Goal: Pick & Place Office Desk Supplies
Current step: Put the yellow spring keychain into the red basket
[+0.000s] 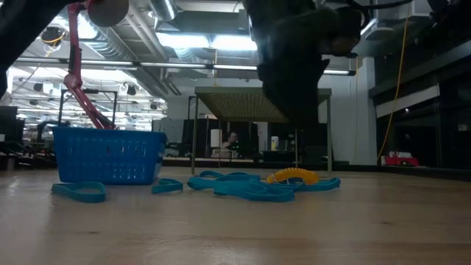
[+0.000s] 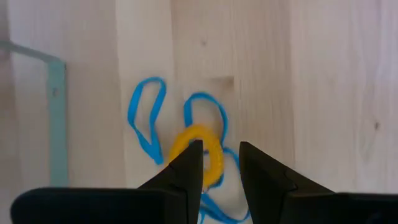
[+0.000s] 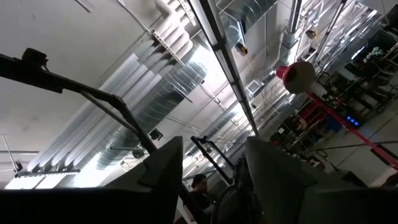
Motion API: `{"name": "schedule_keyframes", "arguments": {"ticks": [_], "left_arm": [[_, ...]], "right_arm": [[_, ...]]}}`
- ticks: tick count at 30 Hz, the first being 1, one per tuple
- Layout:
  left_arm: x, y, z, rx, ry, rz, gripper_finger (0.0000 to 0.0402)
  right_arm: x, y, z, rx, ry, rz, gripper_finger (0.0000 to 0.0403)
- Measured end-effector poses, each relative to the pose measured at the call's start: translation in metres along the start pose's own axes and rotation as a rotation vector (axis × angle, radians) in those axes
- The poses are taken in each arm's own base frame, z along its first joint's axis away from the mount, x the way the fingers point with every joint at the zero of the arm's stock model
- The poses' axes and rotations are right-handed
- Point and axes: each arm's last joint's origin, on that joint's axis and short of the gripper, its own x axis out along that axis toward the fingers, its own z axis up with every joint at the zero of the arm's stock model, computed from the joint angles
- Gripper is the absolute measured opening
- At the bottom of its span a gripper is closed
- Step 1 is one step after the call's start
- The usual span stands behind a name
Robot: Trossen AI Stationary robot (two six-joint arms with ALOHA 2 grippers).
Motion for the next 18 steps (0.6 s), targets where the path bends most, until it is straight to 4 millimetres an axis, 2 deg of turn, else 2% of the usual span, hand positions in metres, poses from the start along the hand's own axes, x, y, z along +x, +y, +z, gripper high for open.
{"name": "schedule_keyframes", "arguments": {"ticks": [10,18], "left_arm": [[0.027,-0.003,-0.004,0.007,0.062,-0.022,0.0092],[0.033,0.004,-0.009,-0.039,0.092,-0.006,0.0091]], "right_arm": [[0.000,-0.001,-0.004,-0.006,0.035,-0.013,0.0178],[0.000,-0.002,-0.006,-0.022,0.052,-0.020,0.0178]]}}
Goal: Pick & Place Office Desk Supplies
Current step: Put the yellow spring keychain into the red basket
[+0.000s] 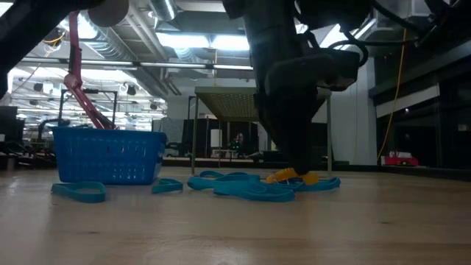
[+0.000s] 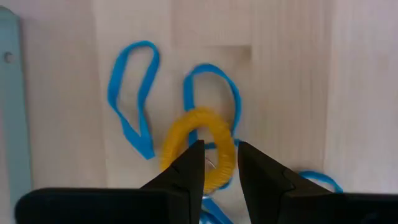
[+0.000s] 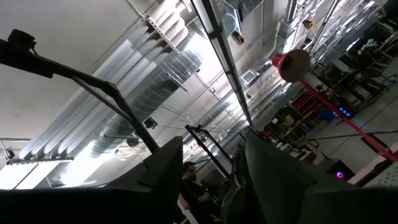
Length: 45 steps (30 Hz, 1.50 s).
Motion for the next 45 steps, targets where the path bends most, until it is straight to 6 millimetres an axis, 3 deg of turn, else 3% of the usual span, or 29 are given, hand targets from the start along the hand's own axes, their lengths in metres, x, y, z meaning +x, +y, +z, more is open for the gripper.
{"name": "schedule_keyframes", "arguments": {"ticks": [18,27,35,45], "left_arm": [[0.006,-0.001,-0.001,-0.005,0.013,-0.033,0.0088],[0.011,-0.002,0.000,-0.029,0.017,-0.052,0.0011],[-0.020,0.005,0.019,-0.054,-0.072,-0.064,0.0009],[-0.079,0.020,0.033,-0.127,-0.186,-0.107,0.0003]], "right_arm": [[0.000,-0.001,-0.002,-0.018,0.018,-0.004,0.0178],[0.000,-0.001,-0.002,-0.019,0.020,-0.005,0.0178],[0.000,-0.001,-0.003,-0.026,0.025,-0.005,0.0178],[0.000,-0.001,-0.003,-0.031,0.030,-0.007,0.0178]]}}
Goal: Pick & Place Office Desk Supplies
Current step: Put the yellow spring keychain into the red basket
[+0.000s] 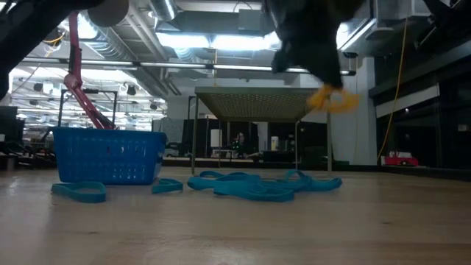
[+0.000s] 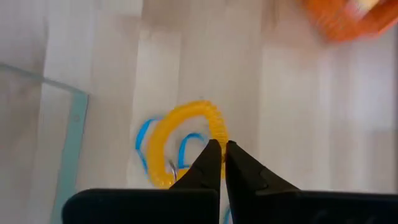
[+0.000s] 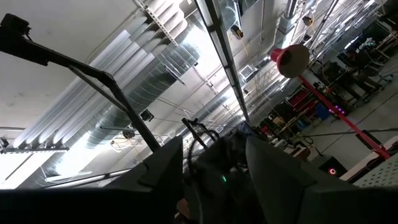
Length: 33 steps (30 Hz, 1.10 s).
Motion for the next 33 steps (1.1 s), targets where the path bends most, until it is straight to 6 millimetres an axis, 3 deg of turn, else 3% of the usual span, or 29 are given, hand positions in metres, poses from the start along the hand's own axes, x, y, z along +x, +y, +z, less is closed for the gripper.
{"name": "schedule_keyframes", "arguments": {"ticks": [6,13,18,26,29,33], "left_arm": [[-0.040,-0.004,0.011,-0.049,-0.141,-0.024,0.0003],[-0.104,-0.020,0.034,-0.087,-0.496,-0.092,0.0003],[-0.135,-0.023,0.031,-0.083,-0.577,-0.039,0.0003],[-0.172,-0.034,0.001,-0.144,-0.709,0.063,0.0003],[-0.177,-0.034,-0.027,-0.201,-0.764,0.078,0.0003],[-0.166,-0.034,-0.081,-0.304,-0.902,0.010,0.0003]], "right_arm": [[0.000,0.000,-0.001,-0.006,0.006,-0.002,0.0179],[0.000,-0.001,-0.001,0.020,0.009,-0.011,0.0179],[0.000,-0.001,-0.001,0.016,0.005,-0.028,0.0178],[0.000,-0.003,-0.004,-0.037,0.023,-0.083,0.0178],[0.000,-0.004,-0.005,-0.041,0.024,-0.095,0.0178],[0.000,-0.005,-0.005,-0.048,0.018,-0.134,0.0178]]}}
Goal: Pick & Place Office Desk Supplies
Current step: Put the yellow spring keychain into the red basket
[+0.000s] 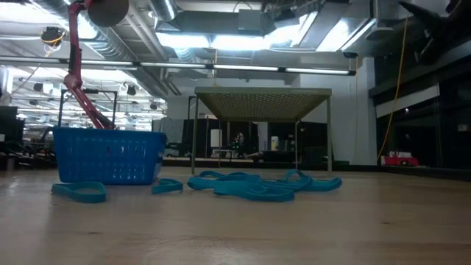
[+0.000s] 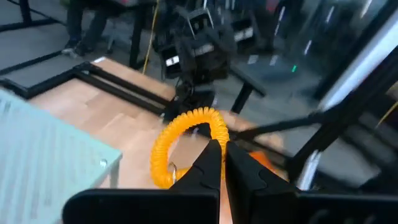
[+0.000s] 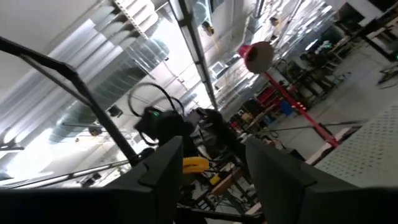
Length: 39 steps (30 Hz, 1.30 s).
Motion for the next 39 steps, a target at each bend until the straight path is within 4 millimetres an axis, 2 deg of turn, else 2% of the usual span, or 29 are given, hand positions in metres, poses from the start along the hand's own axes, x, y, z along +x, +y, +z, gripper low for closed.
{"name": "schedule_keyframes", "arguments": {"ticks": [4,8,10,14,18,21,24,27,31,39], "left_arm": [[-0.045,0.015,-0.043,-0.159,-0.096,-0.082,0.0003],[-0.086,0.023,-0.091,-0.265,0.013,-0.146,0.0003],[-0.107,0.022,-0.104,-0.328,0.069,-0.218,0.0003],[-0.144,0.019,-0.127,-0.396,0.277,-0.318,0.0003],[-0.177,0.022,-0.156,-0.392,0.582,-0.255,0.0003],[-0.198,0.022,-0.170,-0.386,0.707,-0.221,0.0003],[-0.210,0.019,-0.176,-0.395,0.758,-0.226,0.0003],[-0.215,0.016,-0.182,-0.393,0.765,-0.220,0.0003],[-0.212,0.007,-0.193,-0.385,0.796,-0.237,0.0003],[-0.200,-0.009,-0.229,-0.359,0.850,-0.226,0.0003]], "right_arm": [[0.000,-0.002,-0.001,-0.006,-0.004,-0.047,0.0178],[0.000,-0.003,-0.001,-0.012,-0.008,-0.092,0.0178],[0.000,-0.004,-0.001,-0.012,-0.012,-0.111,0.0178],[0.000,-0.005,-0.001,-0.013,-0.022,-0.153,0.0178],[-0.001,-0.006,-0.001,-0.006,-0.031,-0.196,0.0178],[-0.001,-0.007,-0.001,0.002,-0.031,-0.214,0.0178],[-0.001,-0.007,-0.002,-0.003,-0.026,-0.215,0.0178],[-0.001,-0.008,-0.002,-0.004,-0.032,-0.239,0.0178],[-0.001,-0.009,-0.002,-0.004,-0.043,-0.281,0.0178],[-0.001,-0.009,-0.002,0.022,-0.044,-0.283,0.0178]]}}
